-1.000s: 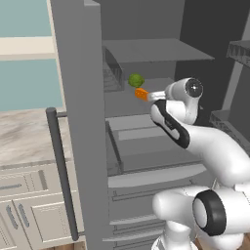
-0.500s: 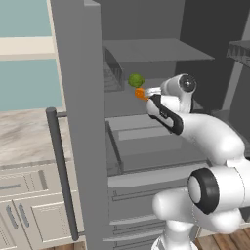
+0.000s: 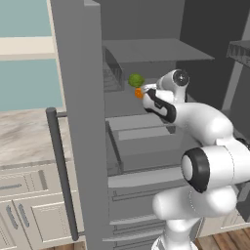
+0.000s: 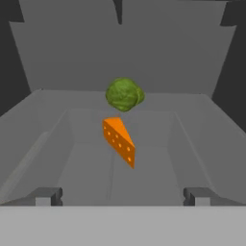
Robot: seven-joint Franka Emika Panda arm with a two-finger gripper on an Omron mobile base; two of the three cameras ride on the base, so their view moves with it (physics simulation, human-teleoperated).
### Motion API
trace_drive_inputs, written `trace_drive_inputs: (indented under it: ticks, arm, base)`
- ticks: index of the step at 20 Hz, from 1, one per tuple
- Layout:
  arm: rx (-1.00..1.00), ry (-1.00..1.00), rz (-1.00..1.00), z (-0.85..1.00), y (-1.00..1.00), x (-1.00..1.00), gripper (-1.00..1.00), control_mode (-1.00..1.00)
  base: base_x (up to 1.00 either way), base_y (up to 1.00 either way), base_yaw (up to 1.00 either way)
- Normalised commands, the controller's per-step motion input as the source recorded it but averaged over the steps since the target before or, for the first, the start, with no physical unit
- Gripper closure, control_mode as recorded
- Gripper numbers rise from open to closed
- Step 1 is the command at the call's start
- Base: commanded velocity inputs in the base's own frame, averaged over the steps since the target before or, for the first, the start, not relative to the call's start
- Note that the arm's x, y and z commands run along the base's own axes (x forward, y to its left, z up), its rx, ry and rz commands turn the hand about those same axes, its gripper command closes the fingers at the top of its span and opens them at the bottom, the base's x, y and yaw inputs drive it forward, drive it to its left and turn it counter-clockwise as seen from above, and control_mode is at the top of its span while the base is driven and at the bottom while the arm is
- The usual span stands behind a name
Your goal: Pick the cheese from the fridge and the cheese grater from the cabinet and place them next to the salad bowl.
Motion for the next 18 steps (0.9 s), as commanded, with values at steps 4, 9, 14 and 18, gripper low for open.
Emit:
trace_drive_inputs:
  ticks: [4, 9, 14, 18]
  arm:
    - [0.00, 0.00, 0.00, -0.24, 0.00, 0.33, -1.00, -1.00]
    - [0.00, 0.02, 0.00, -0.24, 0.00, 0.30, -1.00, -1.00]
    - [0.00, 0.05, 0.00, -0.14, 0.00, 0.33, -1.00, -1.00]
    - [0.00, 0.08, 0.01, -0.02, -0.10, 0.37, -1.00, -1.00]
  base:
    - [0.00, 0.00, 0.00]
    - [0.00, 0.00, 0.00]
    - [0.00, 0.00, 0.00]
    - [0.00, 0.00, 0.00]
